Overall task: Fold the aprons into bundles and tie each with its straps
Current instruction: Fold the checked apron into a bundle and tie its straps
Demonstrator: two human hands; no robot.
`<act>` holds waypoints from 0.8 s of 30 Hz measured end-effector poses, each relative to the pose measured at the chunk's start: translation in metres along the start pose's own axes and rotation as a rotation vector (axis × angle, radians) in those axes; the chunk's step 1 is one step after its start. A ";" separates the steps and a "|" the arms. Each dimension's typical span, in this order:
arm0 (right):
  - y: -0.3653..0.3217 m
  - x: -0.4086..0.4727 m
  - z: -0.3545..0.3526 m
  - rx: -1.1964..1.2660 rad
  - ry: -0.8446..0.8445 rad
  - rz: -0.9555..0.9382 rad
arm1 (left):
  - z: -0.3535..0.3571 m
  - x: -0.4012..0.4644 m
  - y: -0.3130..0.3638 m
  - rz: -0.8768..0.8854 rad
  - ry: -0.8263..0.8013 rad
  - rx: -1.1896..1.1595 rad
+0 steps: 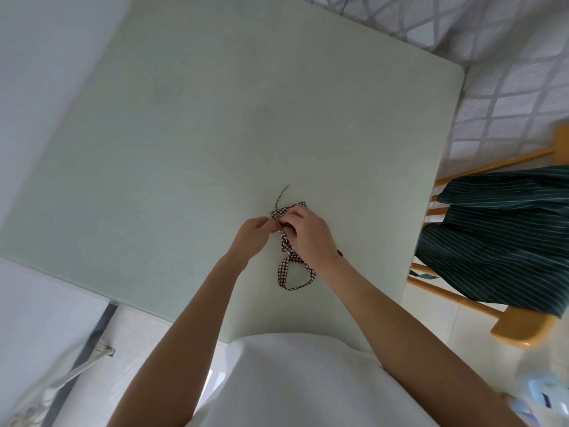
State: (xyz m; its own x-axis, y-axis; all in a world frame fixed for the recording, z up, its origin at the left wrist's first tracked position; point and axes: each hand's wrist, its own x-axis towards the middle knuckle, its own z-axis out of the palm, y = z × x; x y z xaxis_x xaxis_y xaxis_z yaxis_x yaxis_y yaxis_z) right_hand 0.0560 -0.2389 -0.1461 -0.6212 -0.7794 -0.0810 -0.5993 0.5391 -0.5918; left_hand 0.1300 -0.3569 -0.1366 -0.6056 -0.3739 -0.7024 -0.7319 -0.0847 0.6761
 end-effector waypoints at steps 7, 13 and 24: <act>0.008 -0.005 -0.003 0.067 0.016 0.043 | -0.004 -0.005 -0.008 0.023 -0.080 -0.078; 0.009 -0.005 -0.009 0.004 0.004 -0.042 | -0.011 0.000 -0.023 0.102 0.002 -0.120; 0.021 -0.020 -0.009 -0.130 -0.028 -0.025 | -0.021 0.005 -0.052 0.135 0.378 0.300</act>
State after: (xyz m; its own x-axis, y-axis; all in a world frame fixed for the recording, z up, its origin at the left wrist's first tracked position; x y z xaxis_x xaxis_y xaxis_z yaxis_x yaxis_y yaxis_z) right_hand 0.0510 -0.2089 -0.1496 -0.5921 -0.8006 -0.0915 -0.6756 0.5551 -0.4852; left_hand 0.1714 -0.3744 -0.1706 -0.5864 -0.6761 -0.4460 -0.7459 0.2360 0.6229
